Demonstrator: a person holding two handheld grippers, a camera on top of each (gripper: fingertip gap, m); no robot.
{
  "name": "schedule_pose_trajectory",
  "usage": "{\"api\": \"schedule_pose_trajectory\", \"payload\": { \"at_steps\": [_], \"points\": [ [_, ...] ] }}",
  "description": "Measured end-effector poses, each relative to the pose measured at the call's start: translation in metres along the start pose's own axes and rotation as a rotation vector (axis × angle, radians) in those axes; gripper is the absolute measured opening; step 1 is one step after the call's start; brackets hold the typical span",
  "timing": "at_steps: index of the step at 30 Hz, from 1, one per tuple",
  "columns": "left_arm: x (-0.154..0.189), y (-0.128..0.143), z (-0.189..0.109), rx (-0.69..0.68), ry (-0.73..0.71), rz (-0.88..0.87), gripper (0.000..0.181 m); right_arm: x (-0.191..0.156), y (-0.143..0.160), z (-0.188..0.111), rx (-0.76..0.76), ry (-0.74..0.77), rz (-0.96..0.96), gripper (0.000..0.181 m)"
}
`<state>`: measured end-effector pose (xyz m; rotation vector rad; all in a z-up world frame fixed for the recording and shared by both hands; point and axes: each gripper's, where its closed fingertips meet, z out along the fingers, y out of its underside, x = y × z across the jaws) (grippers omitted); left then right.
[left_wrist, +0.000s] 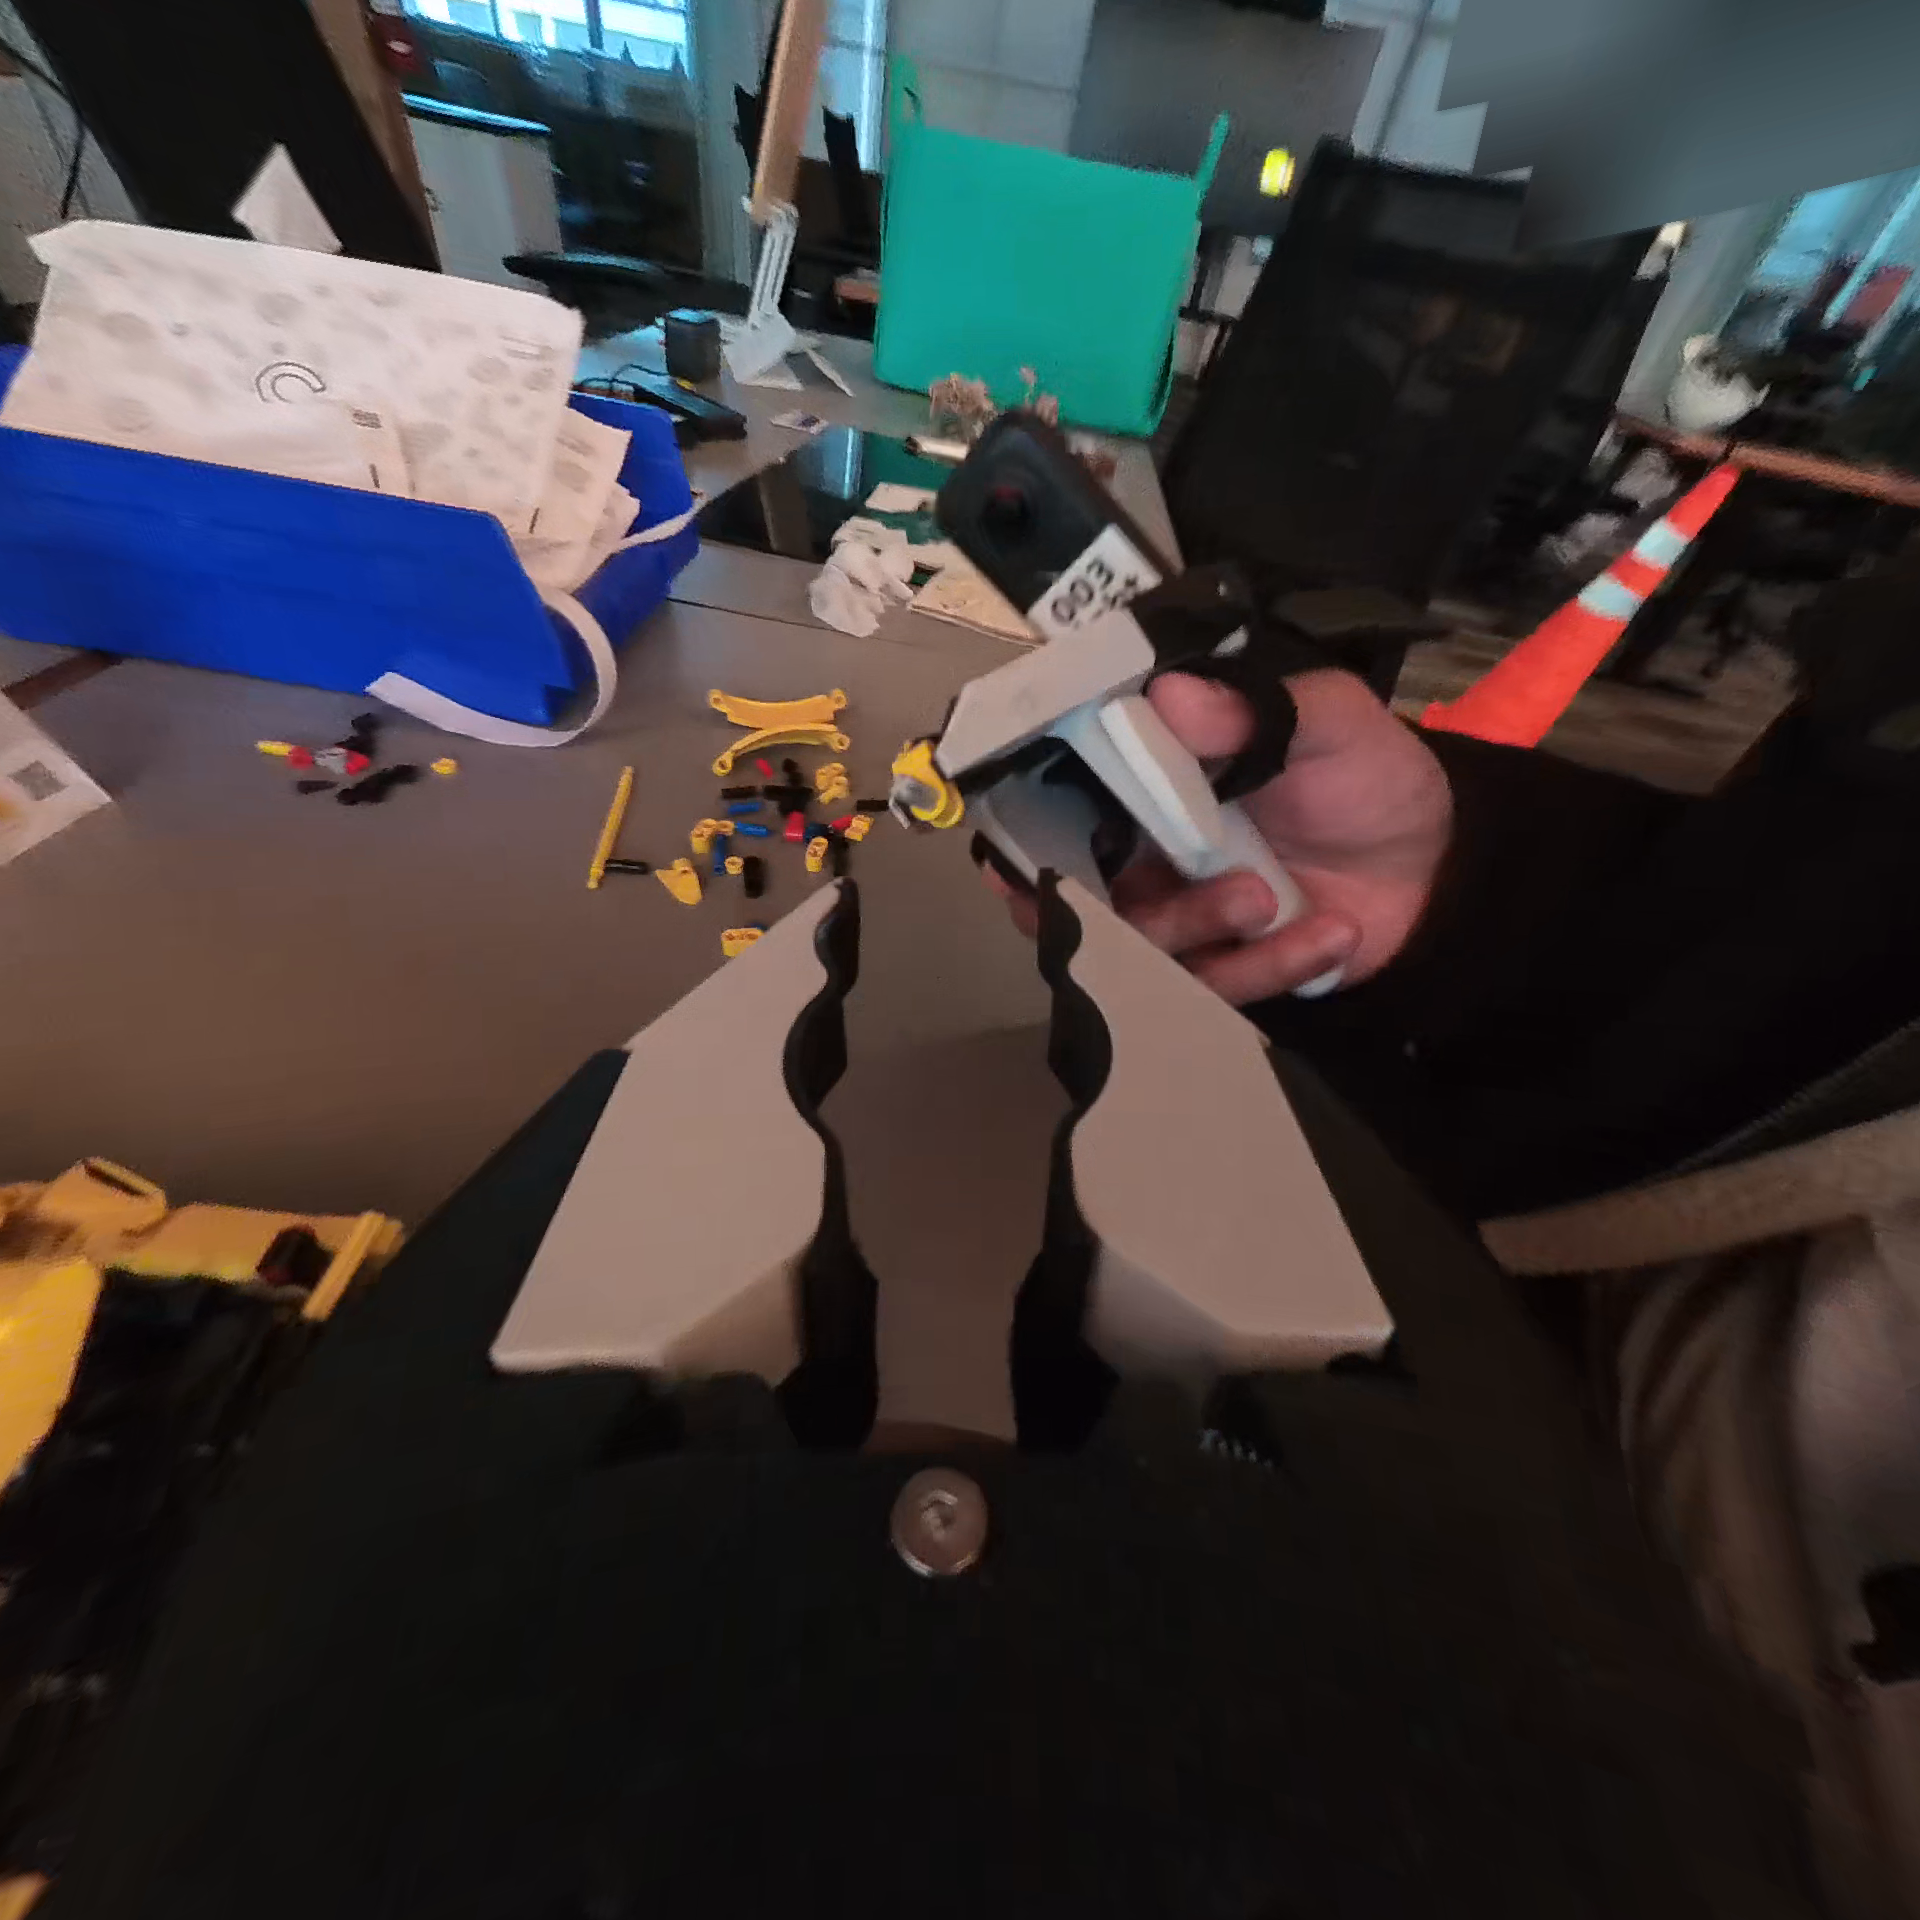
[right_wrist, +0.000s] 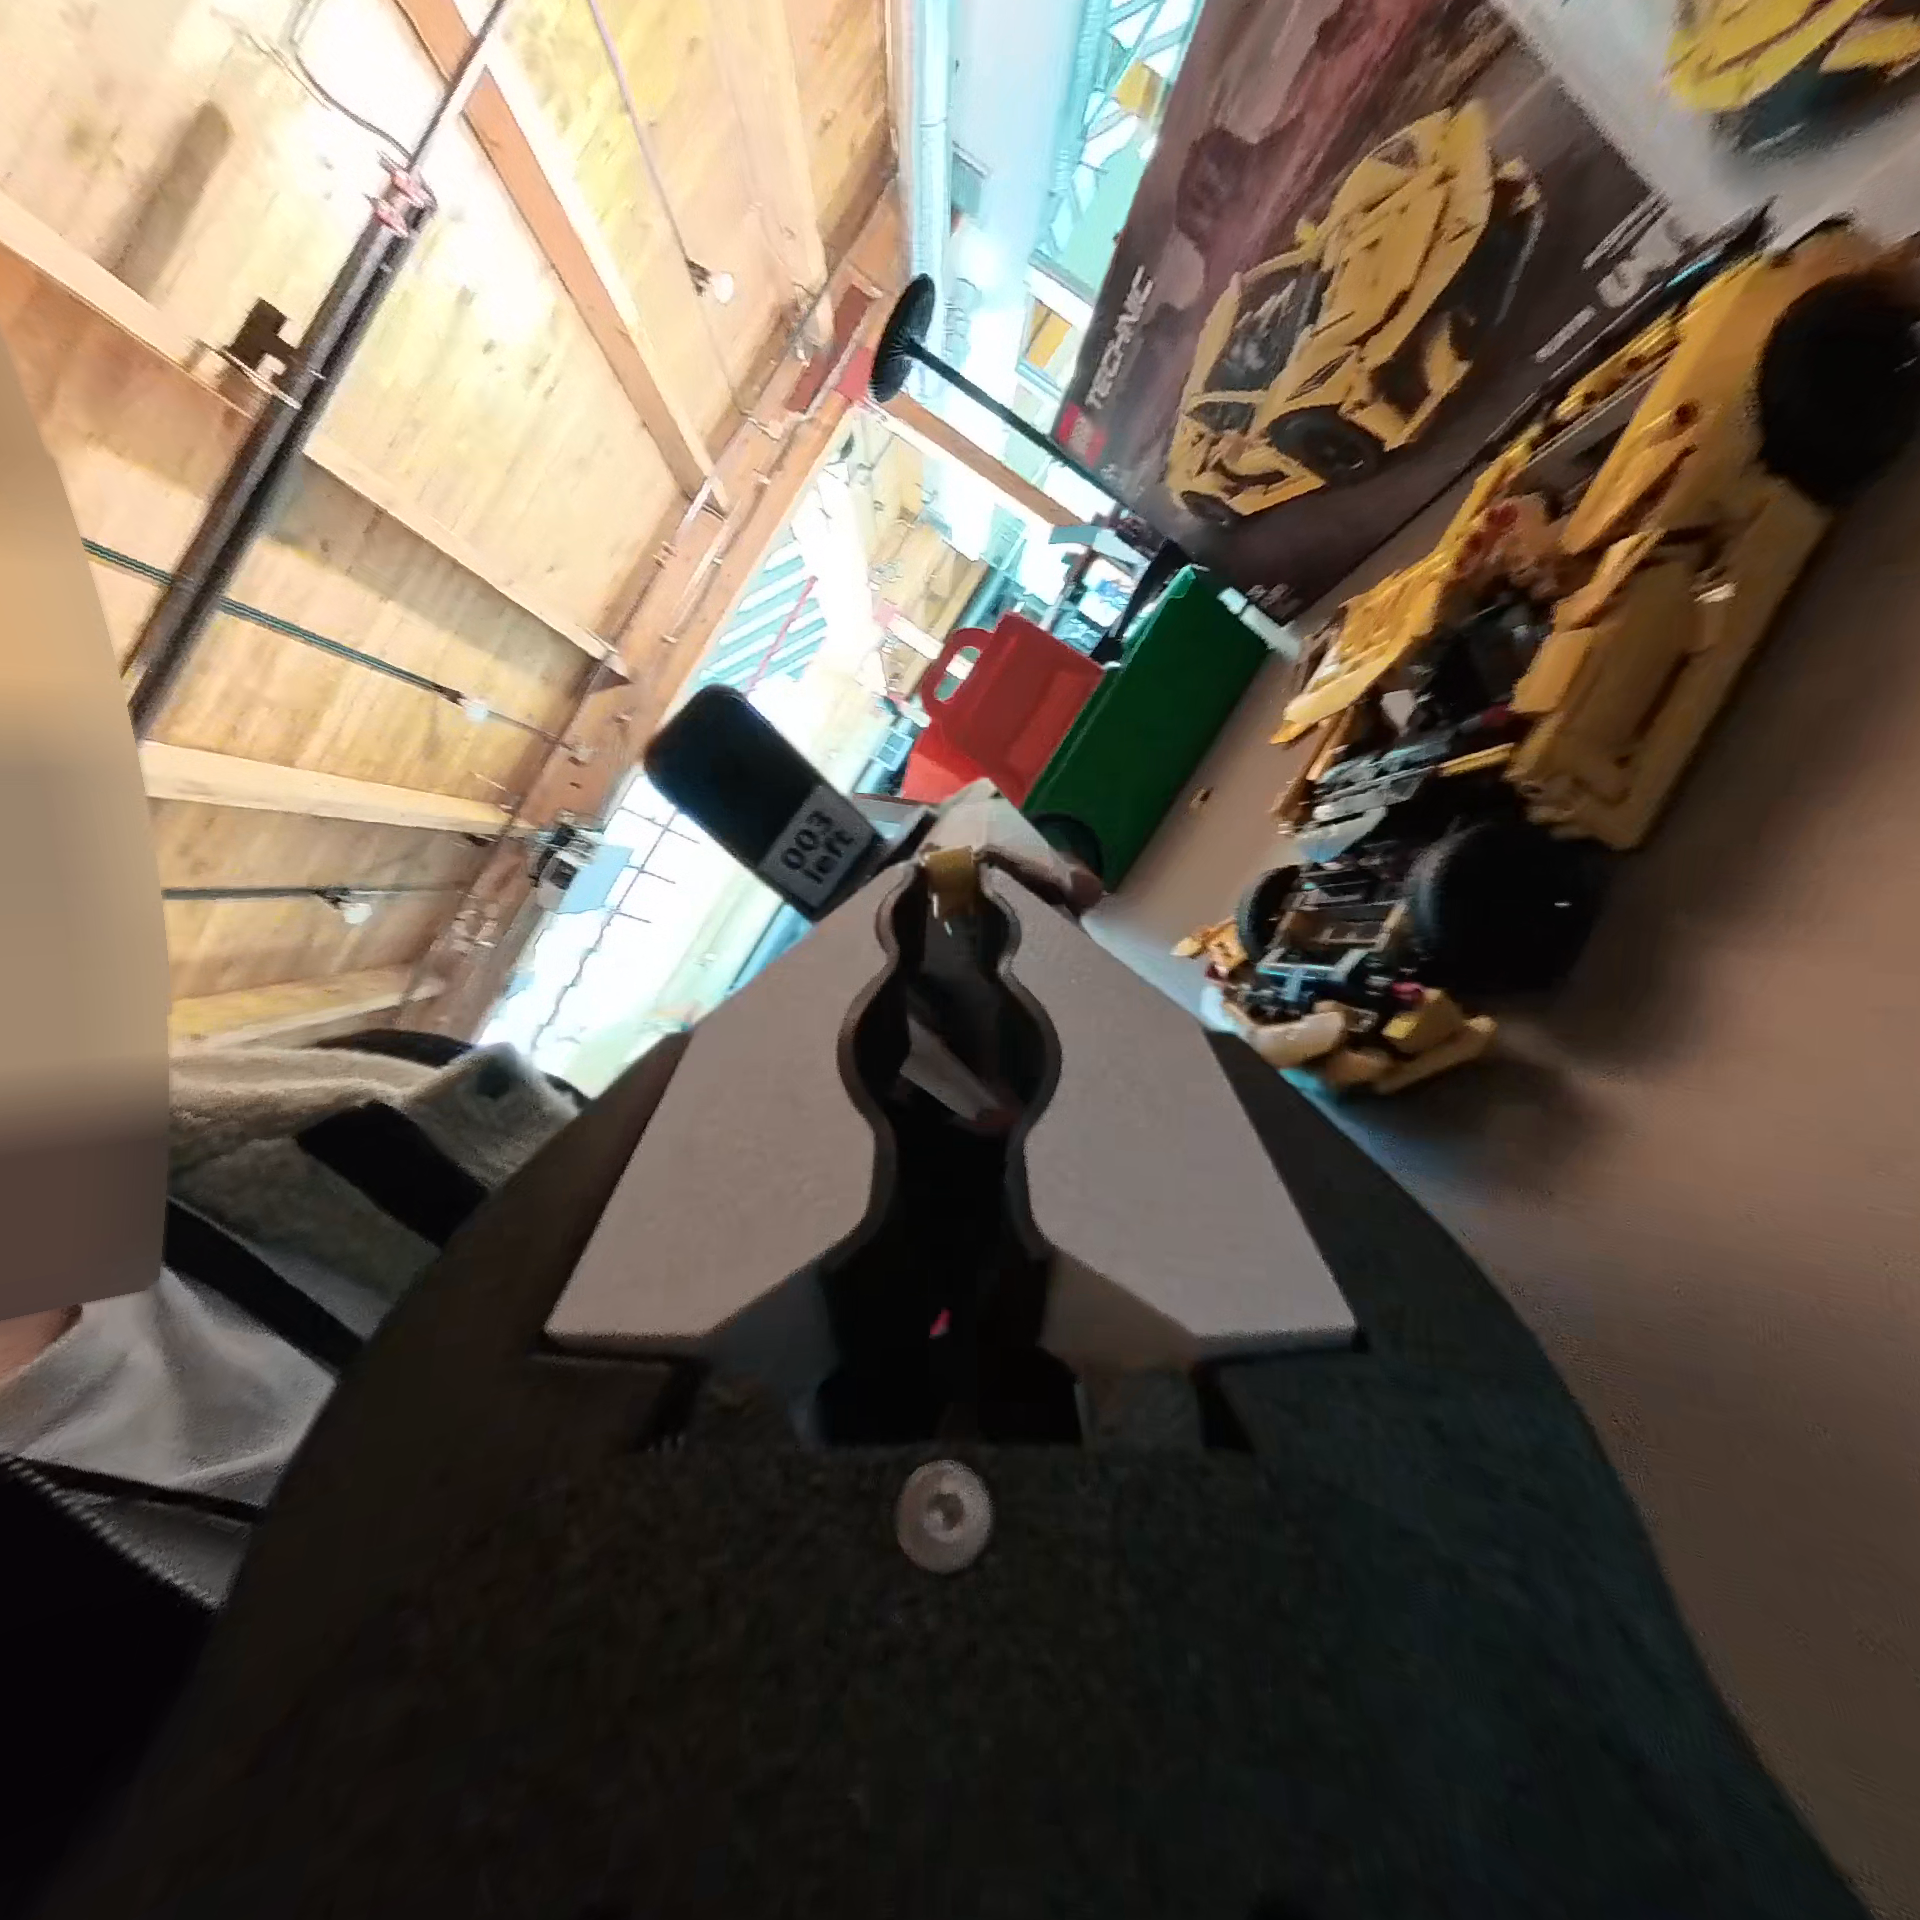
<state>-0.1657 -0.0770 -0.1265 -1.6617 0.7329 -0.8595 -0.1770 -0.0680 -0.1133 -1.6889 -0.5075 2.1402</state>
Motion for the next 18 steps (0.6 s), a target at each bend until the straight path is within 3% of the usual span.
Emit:
{"api": "schedule_pose_trajectory", "payload": {
  "at_steps": [2, 4, 8, 13, 18],
  "points": [
    [-0.004, -0.006, -0.013, 0.073, 0.014, -0.091, 0.033, 0.003, 0.004, 0.011, 0.003, -0.017, 0.042, 0.007],
    [-0.013, -0.008, -0.025, 0.113, -0.04, -0.066, 0.034, 0.009, 0.008, 0.019, -0.003, -0.018, 0.107, 0.007],
    [-0.026, 0.006, -0.034, -0.005, -0.275, 0.237, 0.034, 0.023, 0.013, 0.03, 0.031, 0.0, 0.254, 0.007],
    [-0.04, 0.014, -0.036, -0.122, -0.465, 0.415, 0.04, 0.034, 0.021, 0.043, 0.068, 0.02, 0.372, 0.007],
    [-0.044, 0.017, -0.037, -0.172, -0.544, 0.542, 0.039, 0.039, 0.028, 0.048, 0.085, 0.02, 0.426, 0.007]
  ]
}}
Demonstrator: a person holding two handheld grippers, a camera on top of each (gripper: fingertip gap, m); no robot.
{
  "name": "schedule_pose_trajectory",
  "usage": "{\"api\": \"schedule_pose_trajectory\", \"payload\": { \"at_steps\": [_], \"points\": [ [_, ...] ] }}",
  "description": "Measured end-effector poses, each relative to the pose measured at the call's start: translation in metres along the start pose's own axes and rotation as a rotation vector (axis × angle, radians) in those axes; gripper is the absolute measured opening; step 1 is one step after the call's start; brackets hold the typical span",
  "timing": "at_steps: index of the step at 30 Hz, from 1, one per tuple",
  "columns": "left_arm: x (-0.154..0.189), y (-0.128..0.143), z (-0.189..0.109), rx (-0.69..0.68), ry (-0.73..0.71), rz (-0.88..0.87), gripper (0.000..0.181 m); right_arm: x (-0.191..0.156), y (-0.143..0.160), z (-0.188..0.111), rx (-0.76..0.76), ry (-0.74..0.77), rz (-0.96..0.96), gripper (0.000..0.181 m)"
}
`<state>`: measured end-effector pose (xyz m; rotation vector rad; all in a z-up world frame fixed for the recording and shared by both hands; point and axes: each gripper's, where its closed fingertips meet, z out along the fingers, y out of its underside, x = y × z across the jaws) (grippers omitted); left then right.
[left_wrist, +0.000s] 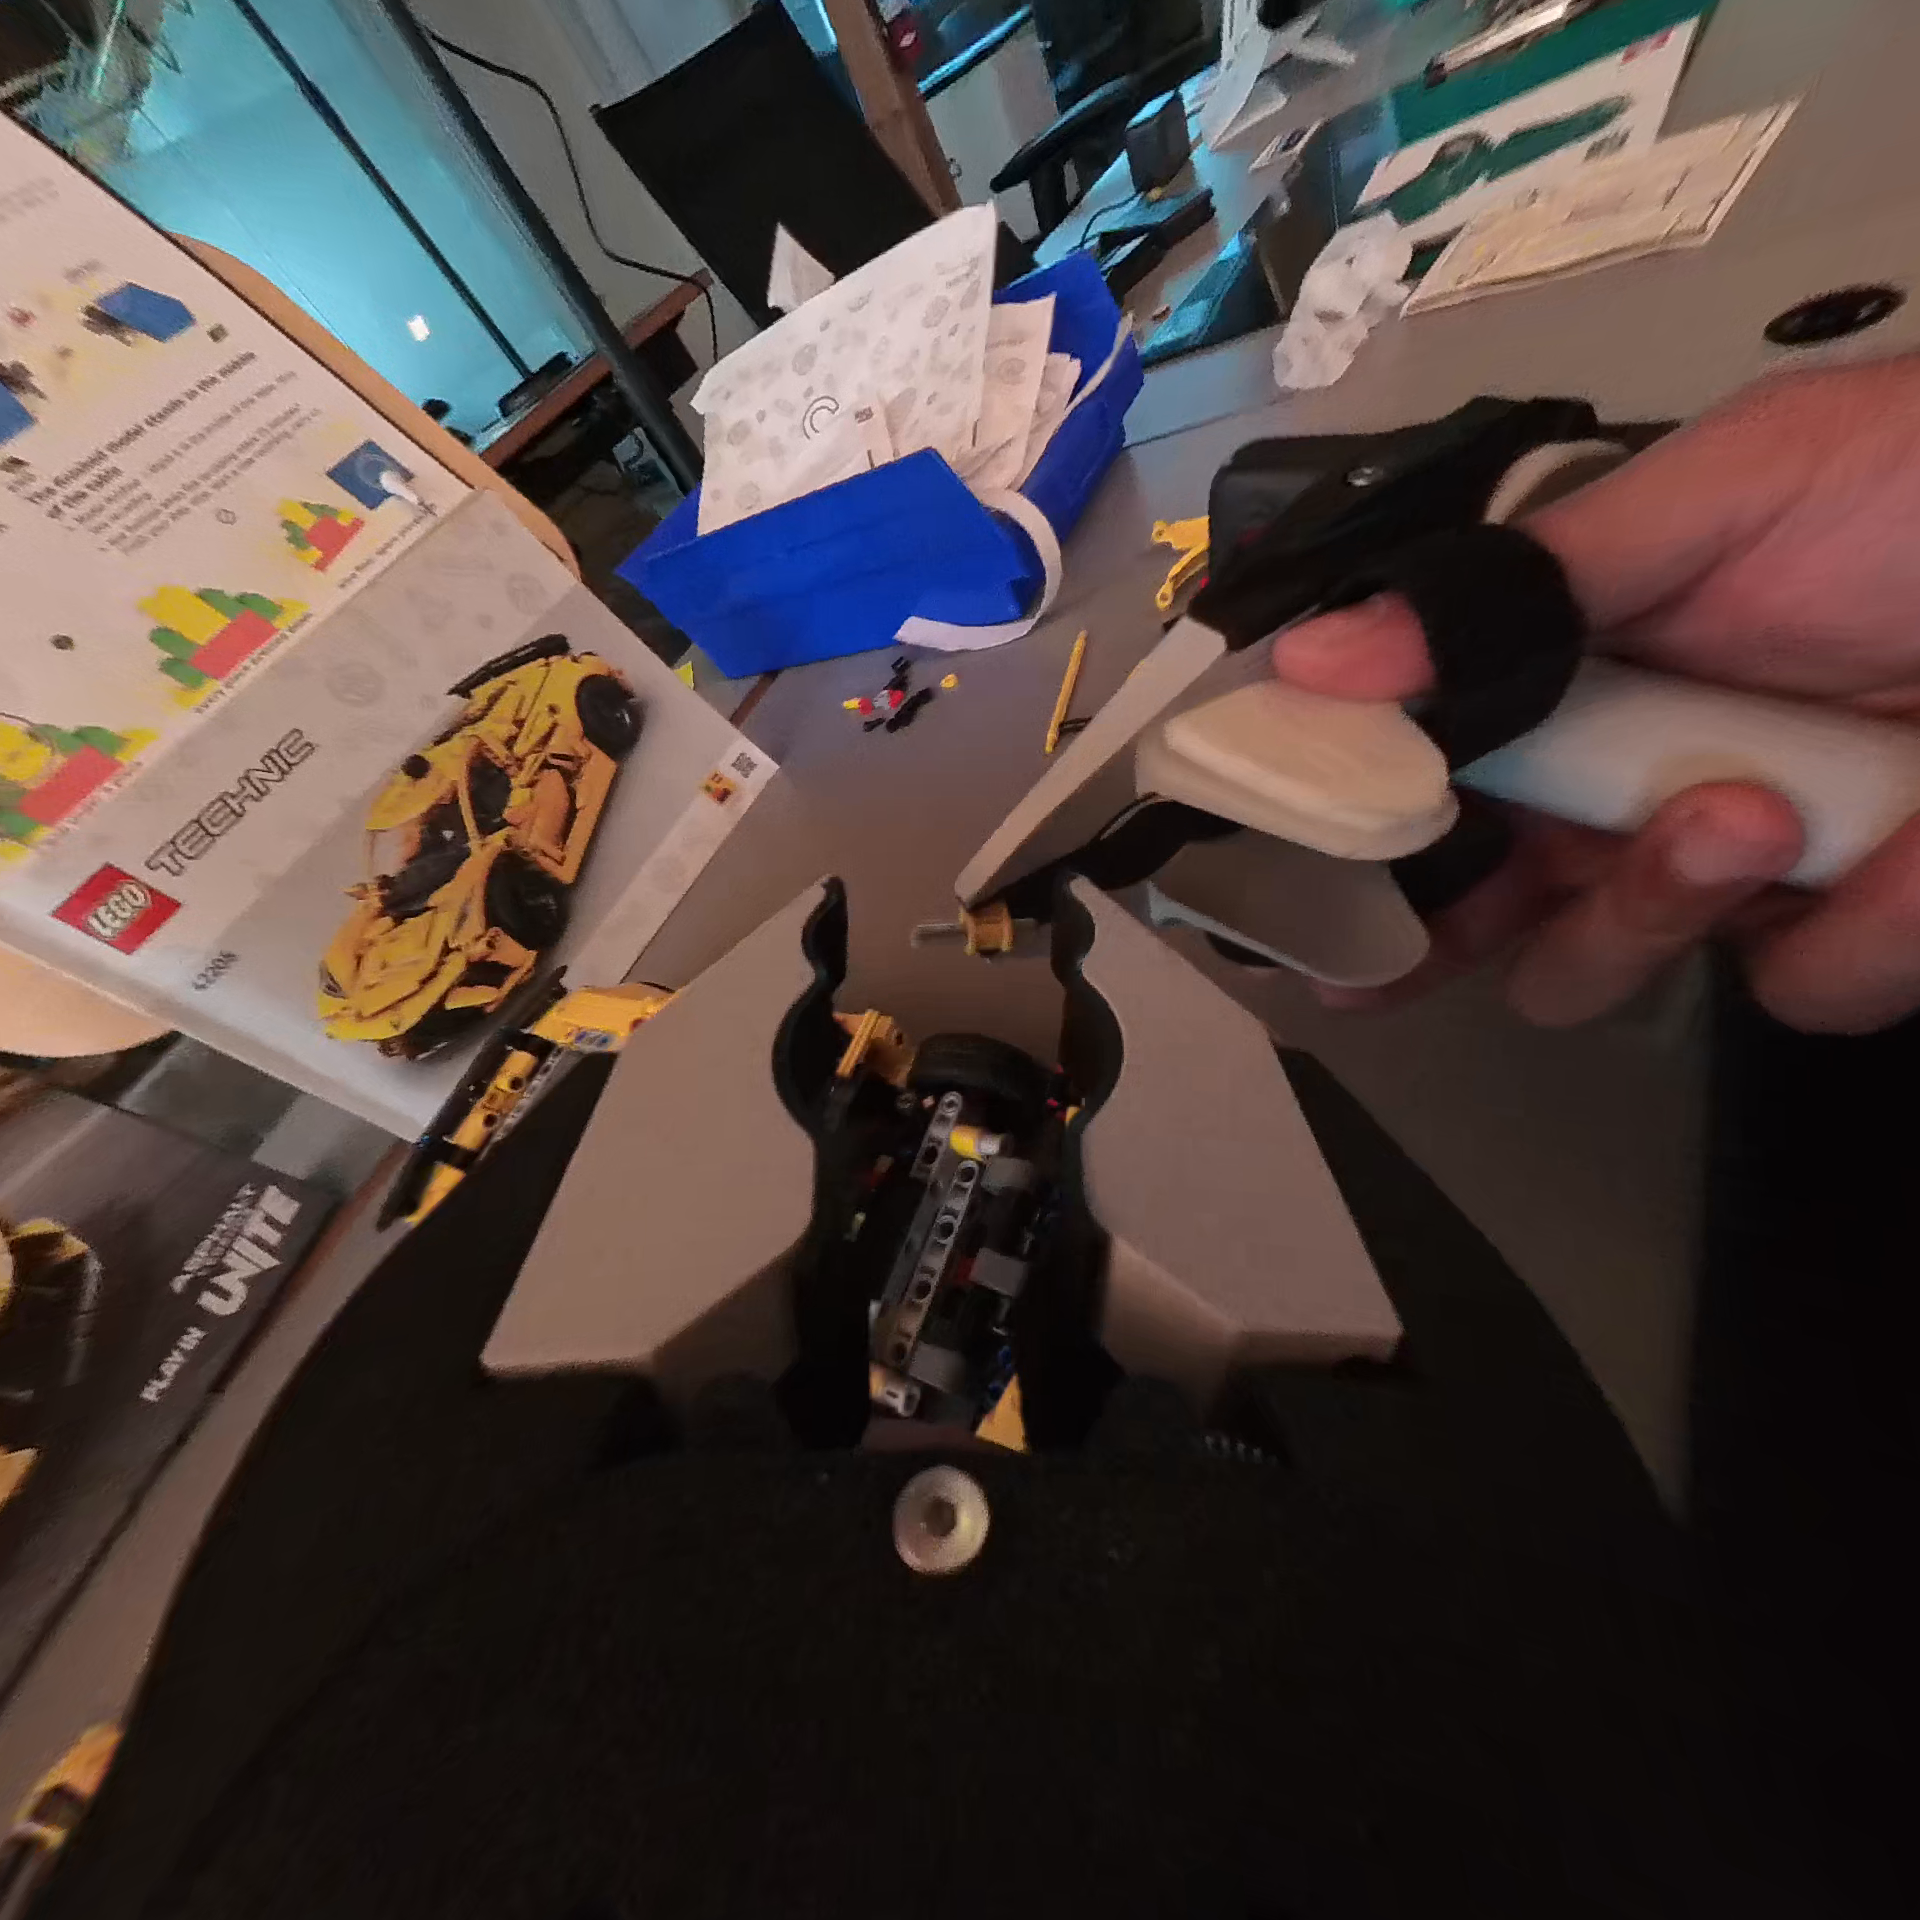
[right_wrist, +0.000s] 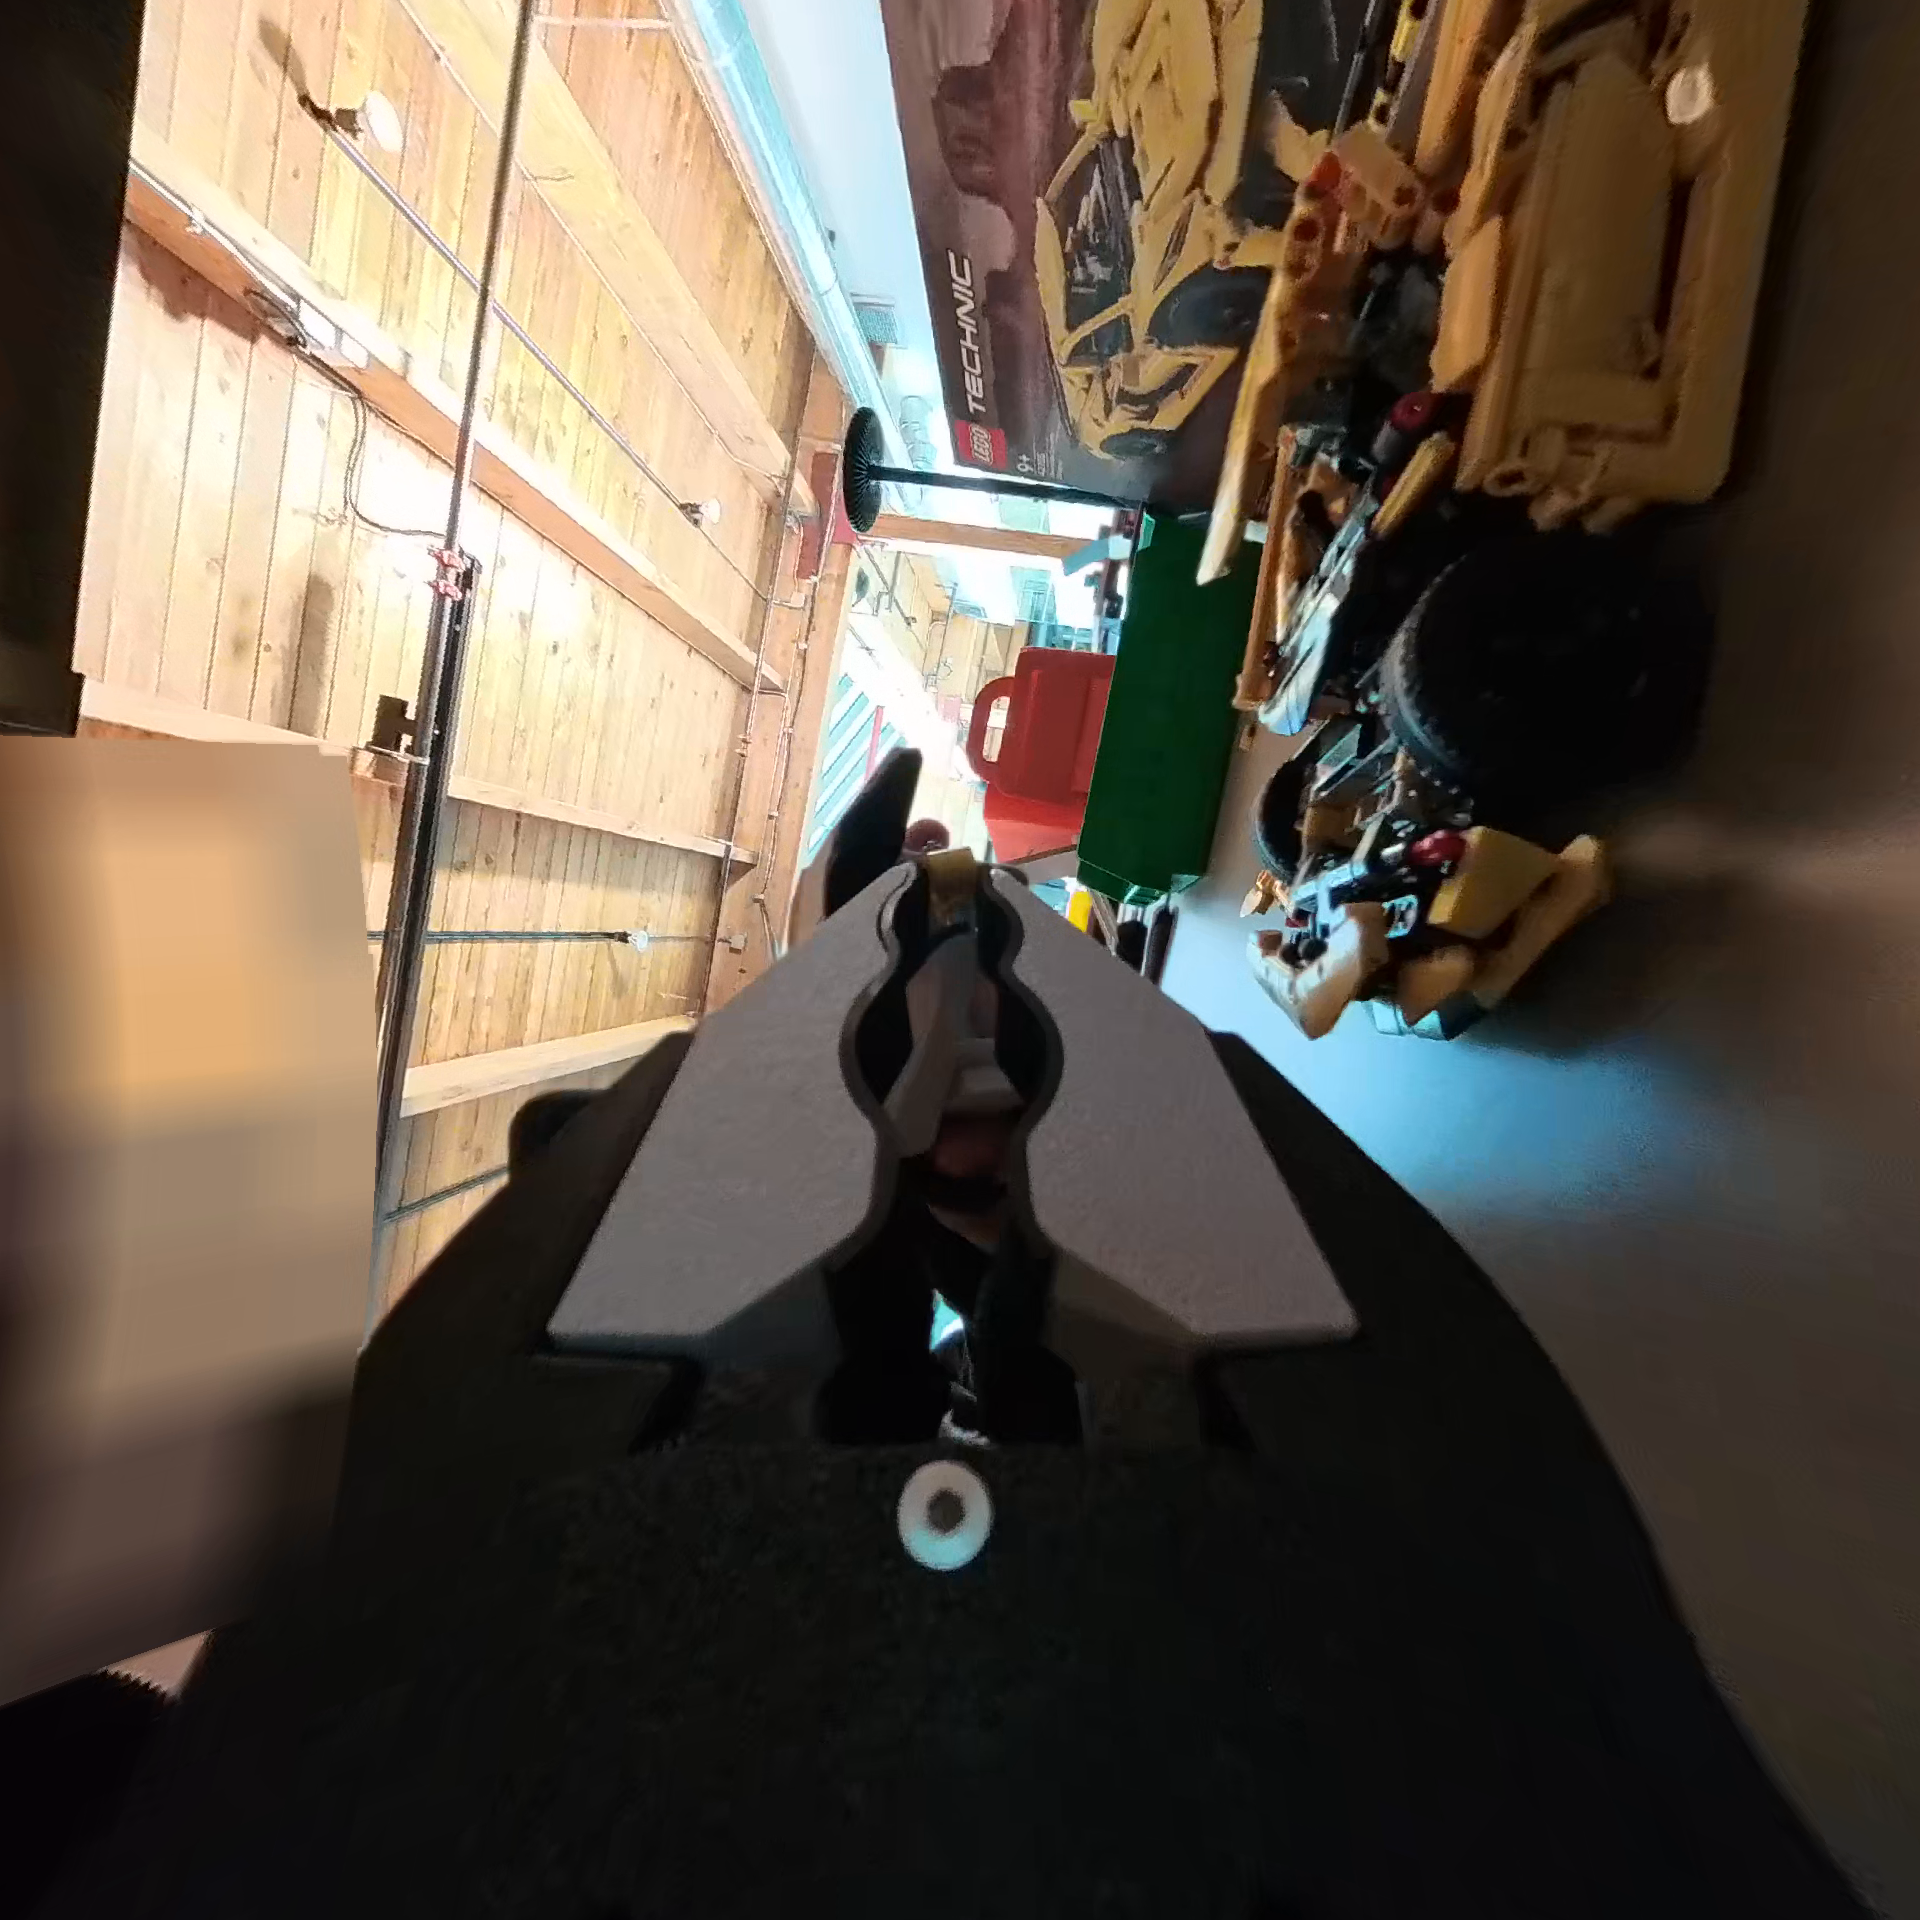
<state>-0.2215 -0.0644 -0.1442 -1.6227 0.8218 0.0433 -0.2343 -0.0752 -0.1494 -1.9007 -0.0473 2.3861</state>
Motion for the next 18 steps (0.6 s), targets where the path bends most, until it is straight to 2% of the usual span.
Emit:
{"api": "schedule_pose_trajectory", "payload": {
  "at_steps": [6, 15, 17, 18],
  "points": [
    [0.01, 0.002, 0.002, -0.012, 0.016, 0.094, 0.028, 0.005, 0.001, -0.003, -0.011, 0.003, 0.032, 0.007],
    [0.013, 0.013, 0.005, -0.048, 0.062, 0.033, 0.033, 0.007, -0.001, -0.007, -0.007, 0.032, -0.023, 0.007],
    [0.013, 0.011, 0.005, -0.041, 0.063, 0.02, 0.03, 0.005, -0.003, -0.008, -0.007, 0.041, -0.059, 0.007],
    [0.013, 0.011, 0.004, -0.037, 0.07, 0.008, 0.024, 0.004, -0.003, -0.009, -0.012, 0.046, -0.072, 0.007]
  ]
}}
